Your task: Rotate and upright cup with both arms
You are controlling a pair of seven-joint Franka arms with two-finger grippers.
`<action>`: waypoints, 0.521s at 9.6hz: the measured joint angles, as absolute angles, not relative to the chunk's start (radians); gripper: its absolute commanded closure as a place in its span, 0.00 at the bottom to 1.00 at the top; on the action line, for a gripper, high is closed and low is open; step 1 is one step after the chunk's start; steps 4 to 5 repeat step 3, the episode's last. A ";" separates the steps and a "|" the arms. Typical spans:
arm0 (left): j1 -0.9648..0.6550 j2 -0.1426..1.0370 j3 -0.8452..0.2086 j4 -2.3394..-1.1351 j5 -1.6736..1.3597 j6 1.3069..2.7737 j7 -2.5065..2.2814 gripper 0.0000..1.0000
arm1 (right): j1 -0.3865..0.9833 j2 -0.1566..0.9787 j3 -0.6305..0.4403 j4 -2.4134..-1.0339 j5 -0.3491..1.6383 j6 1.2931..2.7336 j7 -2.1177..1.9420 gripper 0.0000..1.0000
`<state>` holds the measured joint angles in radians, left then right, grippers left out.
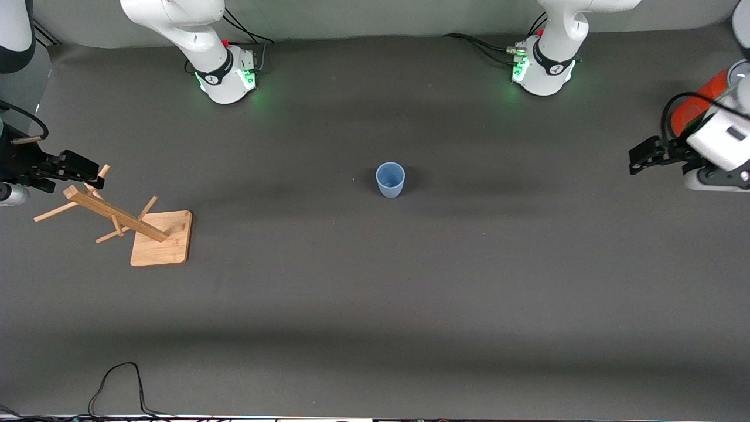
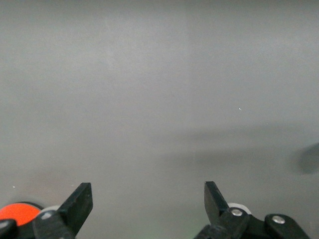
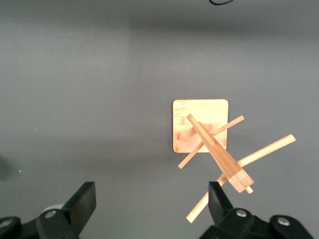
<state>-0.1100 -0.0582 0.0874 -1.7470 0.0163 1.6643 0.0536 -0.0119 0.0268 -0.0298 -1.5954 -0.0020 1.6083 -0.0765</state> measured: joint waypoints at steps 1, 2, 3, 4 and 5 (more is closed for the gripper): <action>-0.109 -0.059 0.087 -1.747 0.016 1.664 0.059 0.00 | -0.012 0.027 -0.030 -1.595 -0.002 1.608 -0.077 0.00; -0.109 -0.059 0.087 -1.747 0.021 1.665 0.065 0.00 | -0.012 0.027 -0.030 -1.595 -0.002 1.608 -0.077 0.00; -0.109 -0.059 0.085 -1.746 0.037 1.666 0.074 0.00 | -0.012 0.027 -0.030 -1.595 -0.002 1.608 -0.077 0.00; -0.109 -0.059 0.085 -1.746 0.037 1.666 0.074 0.00 | -0.012 0.027 -0.030 -1.595 -0.002 1.608 -0.077 0.00; -0.109 -0.059 0.085 -1.746 0.037 1.666 0.074 0.00 | -0.012 0.027 -0.030 -1.595 -0.002 1.608 -0.077 0.00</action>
